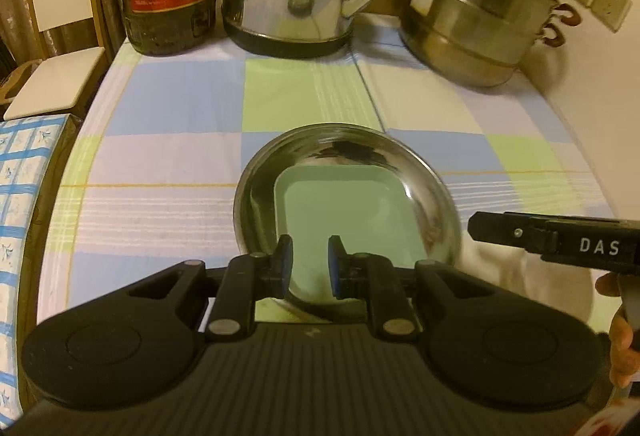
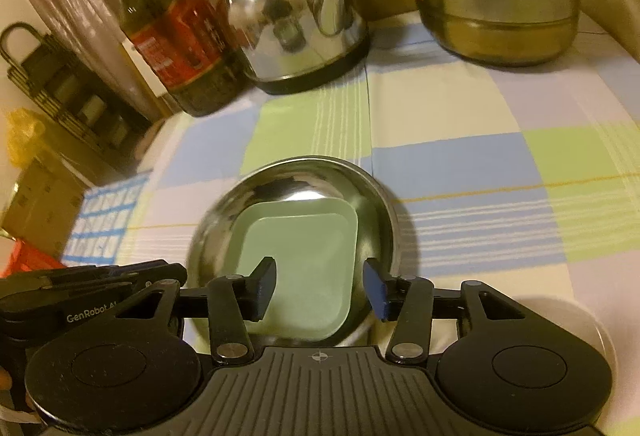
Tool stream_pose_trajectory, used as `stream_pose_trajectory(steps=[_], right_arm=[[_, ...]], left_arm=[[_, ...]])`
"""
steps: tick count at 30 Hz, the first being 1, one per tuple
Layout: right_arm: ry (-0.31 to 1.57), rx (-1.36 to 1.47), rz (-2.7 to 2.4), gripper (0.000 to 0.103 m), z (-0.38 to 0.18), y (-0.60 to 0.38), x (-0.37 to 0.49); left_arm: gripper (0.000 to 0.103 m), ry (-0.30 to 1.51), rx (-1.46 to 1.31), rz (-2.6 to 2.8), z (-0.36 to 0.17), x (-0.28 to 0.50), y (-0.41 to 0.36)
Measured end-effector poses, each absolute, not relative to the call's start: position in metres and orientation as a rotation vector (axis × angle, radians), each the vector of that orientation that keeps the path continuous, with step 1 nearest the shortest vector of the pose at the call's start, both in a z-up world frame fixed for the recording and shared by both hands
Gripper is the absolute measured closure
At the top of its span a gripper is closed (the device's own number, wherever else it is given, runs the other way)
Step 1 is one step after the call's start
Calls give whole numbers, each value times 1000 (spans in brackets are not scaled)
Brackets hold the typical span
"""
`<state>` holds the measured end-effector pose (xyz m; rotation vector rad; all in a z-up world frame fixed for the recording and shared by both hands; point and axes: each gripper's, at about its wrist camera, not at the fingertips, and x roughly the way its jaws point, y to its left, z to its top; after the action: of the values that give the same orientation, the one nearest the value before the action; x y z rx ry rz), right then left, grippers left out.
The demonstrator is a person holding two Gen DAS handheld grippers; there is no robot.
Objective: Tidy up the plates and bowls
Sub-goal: 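Lower the green plate into the steel plate and open the right gripper, then withdraw the right gripper back from the steel plate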
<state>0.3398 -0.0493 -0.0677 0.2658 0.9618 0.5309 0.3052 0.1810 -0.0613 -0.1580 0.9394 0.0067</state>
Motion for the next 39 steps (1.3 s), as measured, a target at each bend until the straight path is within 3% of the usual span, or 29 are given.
stream_pose_trajectory(steps=[15,39], right_arm=[[908,351,524,50,-32,-125,221],[920,337,394,46,-43,-212,77]], left_arm=[[87,901,-194,2,-32,192,136],[86,918,-152,-35,-38,64,48]])
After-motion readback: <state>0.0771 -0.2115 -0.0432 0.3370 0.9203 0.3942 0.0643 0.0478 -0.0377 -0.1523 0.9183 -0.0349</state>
